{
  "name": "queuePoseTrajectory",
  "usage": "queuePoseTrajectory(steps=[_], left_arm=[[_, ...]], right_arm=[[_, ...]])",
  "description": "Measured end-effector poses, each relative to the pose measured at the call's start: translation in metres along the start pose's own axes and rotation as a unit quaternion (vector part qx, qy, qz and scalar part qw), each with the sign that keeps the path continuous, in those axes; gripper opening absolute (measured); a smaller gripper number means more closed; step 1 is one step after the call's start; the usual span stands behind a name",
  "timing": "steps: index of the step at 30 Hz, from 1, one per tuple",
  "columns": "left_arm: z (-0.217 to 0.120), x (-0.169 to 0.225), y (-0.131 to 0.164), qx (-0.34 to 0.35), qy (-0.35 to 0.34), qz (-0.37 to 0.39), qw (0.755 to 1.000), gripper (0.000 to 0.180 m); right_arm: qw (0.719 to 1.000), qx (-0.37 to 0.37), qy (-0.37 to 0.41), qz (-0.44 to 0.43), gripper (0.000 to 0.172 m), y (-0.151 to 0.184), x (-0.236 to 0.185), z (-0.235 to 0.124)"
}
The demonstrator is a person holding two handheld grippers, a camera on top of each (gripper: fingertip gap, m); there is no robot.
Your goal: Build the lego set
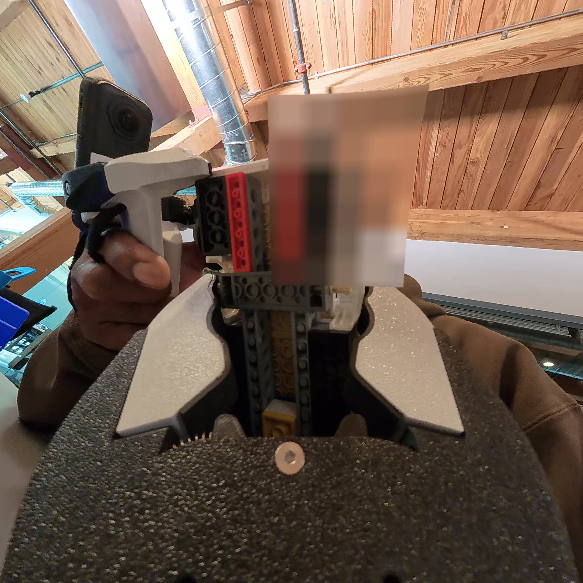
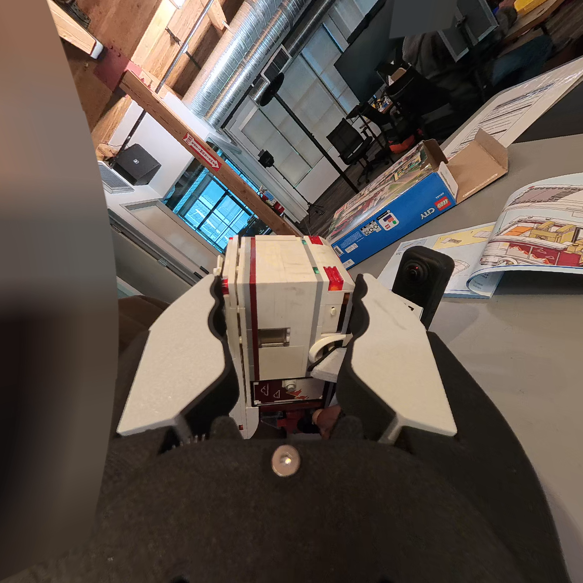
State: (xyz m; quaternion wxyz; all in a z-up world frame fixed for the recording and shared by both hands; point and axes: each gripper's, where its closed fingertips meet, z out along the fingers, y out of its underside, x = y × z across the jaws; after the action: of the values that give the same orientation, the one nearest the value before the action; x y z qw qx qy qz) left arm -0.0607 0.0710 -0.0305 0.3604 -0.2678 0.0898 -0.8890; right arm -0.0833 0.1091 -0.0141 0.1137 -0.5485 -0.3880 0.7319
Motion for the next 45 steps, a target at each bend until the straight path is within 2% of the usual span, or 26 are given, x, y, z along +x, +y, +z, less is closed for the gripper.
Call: queuePoseTrajectory(steps=[9, 12, 16, 19, 22, 29, 39, 45], left_arm=[[-0.003, -0.009, -0.006, 0.018, -0.035, 0.01, 0.999, 0.085], [-0.009, -0.016, -0.014, 0.039, -0.071, 0.017, 0.997, 0.086], [-0.012, -0.024, -0.012, 0.022, -0.118, 0.032, 0.992, 0.086], [-0.011, -0.033, -0.006, 0.003, -0.153, 0.027, 0.988, 0.085], [-0.007, -0.041, 0.002, -0.021, -0.182, 0.027, 0.983, 0.085], [-0.003, -0.048, 0.017, -0.054, -0.215, 0.023, 0.975, 0.085], [-0.003, -0.055, 0.034, -0.097, -0.233, 0.017, 0.967, 0.085], [-0.004, -0.058, 0.037, -0.102, -0.242, 0.009, 0.965, 0.085]], right_arm=[[1.0, -0.004, -0.024, 0.009, 0.08, -0.005, 0.01, -0.004], [0.999, -0.022, 0.019, -0.034, 0.08, -0.014, 0.025, -0.014], [0.989, -0.091, 0.03, -0.109, 0.081, -0.026, 0.021, -0.027], [0.969, -0.184, 0.011, -0.166, 0.088, -0.023, 0.01, -0.028], [0.937, -0.288, -0.027, -0.198, 0.091, -0.009, -0.001, -0.026], [0.862, -0.44, -0.071, -0.242, 0.091, 0.015, -0.011, -0.021], [0.815, -0.527, -0.097, -0.222, 0.092, 0.046, -0.003, -0.025], [0.816, -0.521, -0.117, -0.222, 0.087, 0.05, -0.004, -0.029]])
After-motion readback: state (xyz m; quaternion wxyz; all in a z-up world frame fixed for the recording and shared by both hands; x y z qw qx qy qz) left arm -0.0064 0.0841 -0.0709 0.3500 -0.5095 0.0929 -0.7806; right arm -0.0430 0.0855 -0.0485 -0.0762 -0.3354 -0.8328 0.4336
